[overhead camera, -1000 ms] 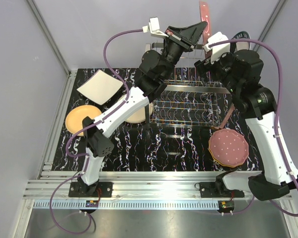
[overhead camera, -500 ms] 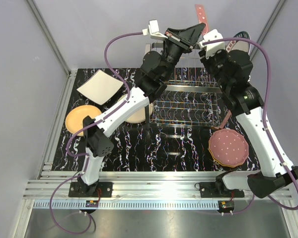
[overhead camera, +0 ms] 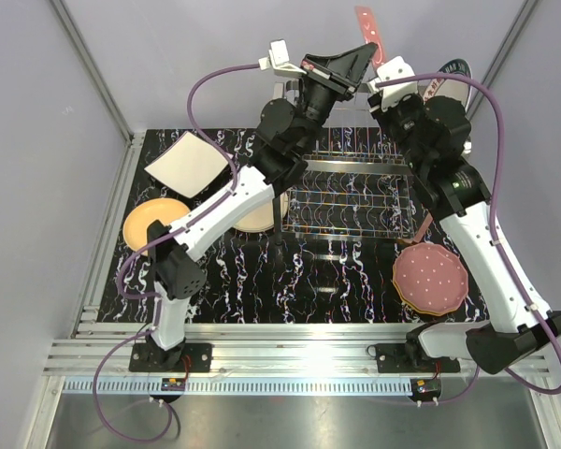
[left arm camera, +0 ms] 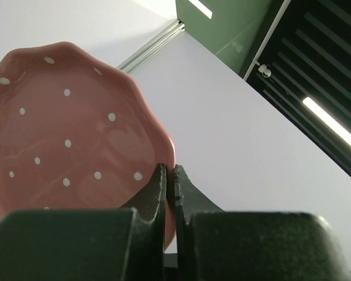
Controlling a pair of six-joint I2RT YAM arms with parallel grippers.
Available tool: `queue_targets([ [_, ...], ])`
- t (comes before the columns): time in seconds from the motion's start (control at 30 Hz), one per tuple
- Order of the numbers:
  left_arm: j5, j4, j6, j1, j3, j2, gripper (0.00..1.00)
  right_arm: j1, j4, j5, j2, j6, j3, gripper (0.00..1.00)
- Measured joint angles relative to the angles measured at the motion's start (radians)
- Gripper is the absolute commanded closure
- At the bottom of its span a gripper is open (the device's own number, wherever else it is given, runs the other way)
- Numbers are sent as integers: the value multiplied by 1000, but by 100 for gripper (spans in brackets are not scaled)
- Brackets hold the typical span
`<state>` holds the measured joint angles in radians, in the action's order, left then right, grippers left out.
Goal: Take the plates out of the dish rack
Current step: Pass the plate from the left arm to the right
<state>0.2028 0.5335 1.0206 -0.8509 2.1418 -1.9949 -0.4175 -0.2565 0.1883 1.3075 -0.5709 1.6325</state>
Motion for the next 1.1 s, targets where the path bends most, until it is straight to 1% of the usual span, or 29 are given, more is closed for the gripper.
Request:
queue_targets([
  [0.13,9,23,17,3,-53,38,99,-2,-19,-26,1,7,26,100],
  [0.23,18,44,31,4,-94,68,99,14,-39,-67,3,42,61,100],
  [0.33,20,46,40,4,-136,101,99,65,-40,-116,4,118,90,100],
  [0.43,14,48,53,-5,-156,112,99,132,-58,-198,6,206,109,100],
  [0.67,15,24,53,-3,-157,112,98,203,-86,-370,37,411,114,100],
  [0.77,7,26,57,0,-157,112,93,239,-85,-429,57,526,118,100],
  [0.8,2,39,59,-1,-156,112,86,264,-81,-441,68,574,122,100],
  [0.87,-9,60,63,-2,-151,115,83,328,-60,-446,95,660,126,100],
  [0.93,-18,70,65,-3,-151,118,78,380,-56,-444,116,714,126,100],
  [1.0,-23,71,64,-2,-151,121,77,419,-55,-455,136,779,125,100],
  [1.1,-28,75,64,2,-152,125,76,422,-45,-490,140,830,124,100],
])
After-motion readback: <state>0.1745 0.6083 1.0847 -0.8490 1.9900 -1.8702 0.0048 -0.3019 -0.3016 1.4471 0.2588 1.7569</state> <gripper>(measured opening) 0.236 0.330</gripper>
